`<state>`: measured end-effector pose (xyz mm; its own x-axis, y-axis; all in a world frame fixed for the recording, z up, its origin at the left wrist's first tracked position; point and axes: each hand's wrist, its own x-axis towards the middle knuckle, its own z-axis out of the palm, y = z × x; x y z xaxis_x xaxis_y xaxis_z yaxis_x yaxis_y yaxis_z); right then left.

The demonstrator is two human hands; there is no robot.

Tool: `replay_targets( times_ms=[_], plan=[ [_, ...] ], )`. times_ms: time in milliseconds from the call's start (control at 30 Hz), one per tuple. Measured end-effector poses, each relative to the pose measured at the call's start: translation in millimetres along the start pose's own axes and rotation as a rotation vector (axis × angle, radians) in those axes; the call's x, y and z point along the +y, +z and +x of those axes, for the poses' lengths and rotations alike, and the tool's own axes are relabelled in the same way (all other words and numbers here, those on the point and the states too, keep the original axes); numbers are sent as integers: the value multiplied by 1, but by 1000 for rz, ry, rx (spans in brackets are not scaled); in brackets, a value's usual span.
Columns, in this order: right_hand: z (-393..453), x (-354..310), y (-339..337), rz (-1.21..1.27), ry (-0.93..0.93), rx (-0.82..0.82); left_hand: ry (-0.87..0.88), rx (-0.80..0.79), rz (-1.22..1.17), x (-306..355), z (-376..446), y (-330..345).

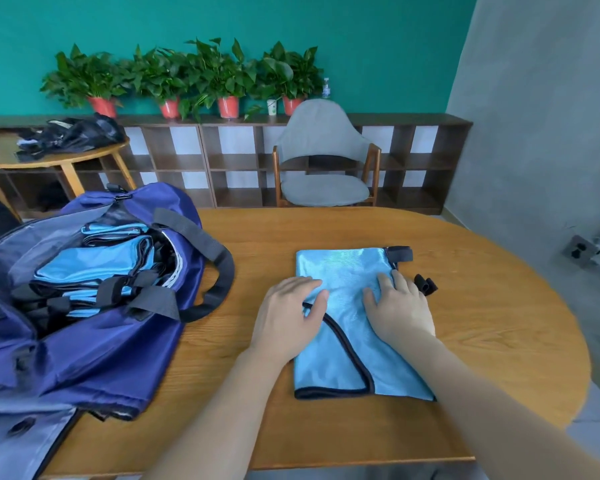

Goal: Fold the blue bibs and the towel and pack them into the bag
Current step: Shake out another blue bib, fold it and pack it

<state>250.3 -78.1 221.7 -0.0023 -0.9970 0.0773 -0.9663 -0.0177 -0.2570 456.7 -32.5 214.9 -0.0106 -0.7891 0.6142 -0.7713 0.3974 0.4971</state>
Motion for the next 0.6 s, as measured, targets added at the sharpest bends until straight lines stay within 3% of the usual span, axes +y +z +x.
replay_targets(
  times_ms=[167, 300, 400, 600],
  plan=[
    [-1, 2, -6, 144, 46, 56, 15, -149, -23, 2, -2, -4],
    [-22, 13, -17, 337, -263, 136, 67, -250, 31, 4, -6, -8],
    [-54, 21, -25, 379, -480, 30, 97, -228, 67, 5, -13, -16],
    [-99, 53, -31, 466, -578, 3, 135, -351, -22, 10, -37, -33]
  ],
)
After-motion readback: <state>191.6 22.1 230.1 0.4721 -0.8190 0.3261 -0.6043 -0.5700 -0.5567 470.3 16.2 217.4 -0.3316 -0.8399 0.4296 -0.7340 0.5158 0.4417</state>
